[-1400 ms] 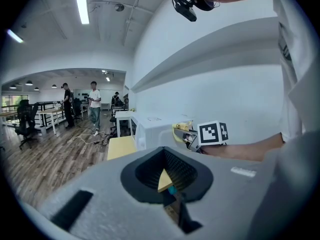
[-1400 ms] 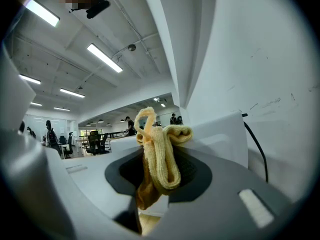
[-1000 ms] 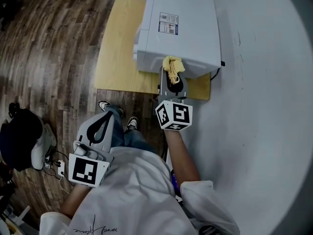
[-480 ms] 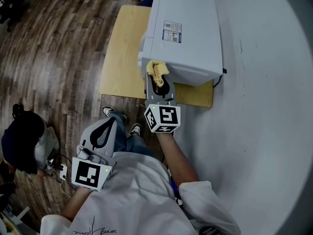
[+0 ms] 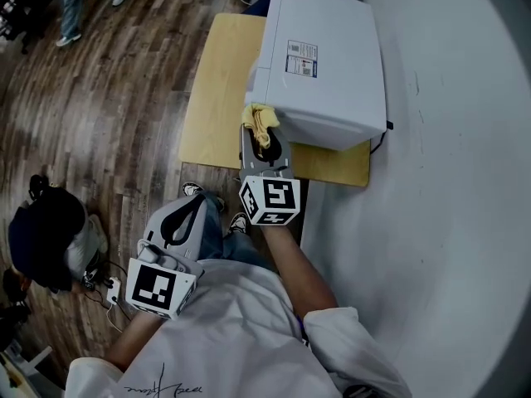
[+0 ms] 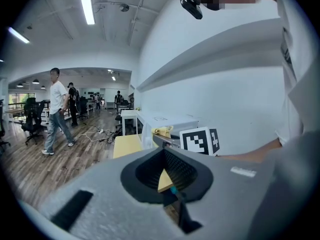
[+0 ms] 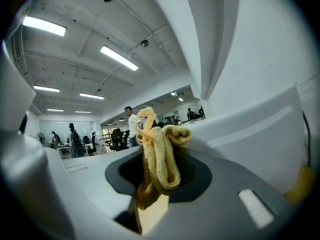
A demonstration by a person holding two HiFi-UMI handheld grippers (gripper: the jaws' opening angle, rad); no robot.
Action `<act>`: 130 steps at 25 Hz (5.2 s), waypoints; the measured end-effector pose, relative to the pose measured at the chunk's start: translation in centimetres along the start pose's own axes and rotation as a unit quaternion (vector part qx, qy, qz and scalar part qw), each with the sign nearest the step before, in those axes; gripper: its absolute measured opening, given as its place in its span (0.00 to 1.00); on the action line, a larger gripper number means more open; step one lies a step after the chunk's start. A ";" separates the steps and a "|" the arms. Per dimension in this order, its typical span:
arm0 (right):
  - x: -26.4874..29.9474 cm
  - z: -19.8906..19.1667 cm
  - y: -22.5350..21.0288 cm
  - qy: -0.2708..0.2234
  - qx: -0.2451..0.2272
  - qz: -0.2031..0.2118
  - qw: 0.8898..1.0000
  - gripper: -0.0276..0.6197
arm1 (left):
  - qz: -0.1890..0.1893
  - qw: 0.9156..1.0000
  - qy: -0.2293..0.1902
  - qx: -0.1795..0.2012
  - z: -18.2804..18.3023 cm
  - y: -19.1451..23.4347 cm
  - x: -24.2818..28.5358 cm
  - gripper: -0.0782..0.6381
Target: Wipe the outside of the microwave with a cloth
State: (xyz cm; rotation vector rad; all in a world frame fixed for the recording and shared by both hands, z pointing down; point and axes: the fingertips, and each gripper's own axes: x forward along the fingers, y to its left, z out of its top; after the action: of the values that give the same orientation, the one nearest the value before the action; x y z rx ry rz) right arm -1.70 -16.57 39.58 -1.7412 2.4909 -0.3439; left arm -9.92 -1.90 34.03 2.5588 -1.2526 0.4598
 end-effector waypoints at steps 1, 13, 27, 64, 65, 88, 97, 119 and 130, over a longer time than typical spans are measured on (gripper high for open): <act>0.1 0.0 0.6 0.001 -0.001 0.009 1.000 0.22 | -0.001 1.000 -0.001 -0.004 0.0 0.0 0.1 0.10; -3.1 3.1 -1.2 -0.021 -0.003 0.012 1.000 0.22 | -0.009 1.000 -0.013 -0.020 0.4 -0.3 1.0 0.10; -10.9 3.8 -15.8 -0.026 -0.010 -0.148 0.989 0.22 | -0.030 0.998 -0.016 -0.057 0.1 -1.3 3.5 0.10; -12.0 0.5 -23.2 -0.035 0.011 -0.231 0.972 0.23 | -0.028 0.998 0.008 -0.056 -0.9 -1.5 3.3 0.10; -12.0 0.4 -23.0 -0.035 0.010 -0.229 0.973 0.23 | -0.029 0.998 0.008 -0.056 -0.9 -1.5 3.3 0.10; -9.5 -1.3 -18.2 -0.022 0.009 -0.182 0.983 0.23 | -0.038 0.997 0.014 -0.060 -1.5 -1.8 2.8 0.10; -7.6 -2.2 -15.1 -0.009 0.004 -0.151 0.988 0.23 | -0.040 0.997 0.010 -0.067 -1.7 -1.5 2.3 0.10; -2.6 -5.4 -6.5 0.031 -0.008 -0.077 0.997 0.23 | -0.024 0.997 0.007 -0.079 -2.0 1.2 0.7 0.10; 0.4 -6.7 -2.0 0.045 -0.007 -0.024 0.999 0.23 | 0.002 0.998 0.007 -0.066 -2.0 2.4 -0.5 0.10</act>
State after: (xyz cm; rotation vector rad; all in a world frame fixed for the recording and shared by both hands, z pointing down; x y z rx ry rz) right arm -1.35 -16.66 46.59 -1.8343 2.5208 -0.4185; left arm -12.48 -2.24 35.86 2.4402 -1.2393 0.3831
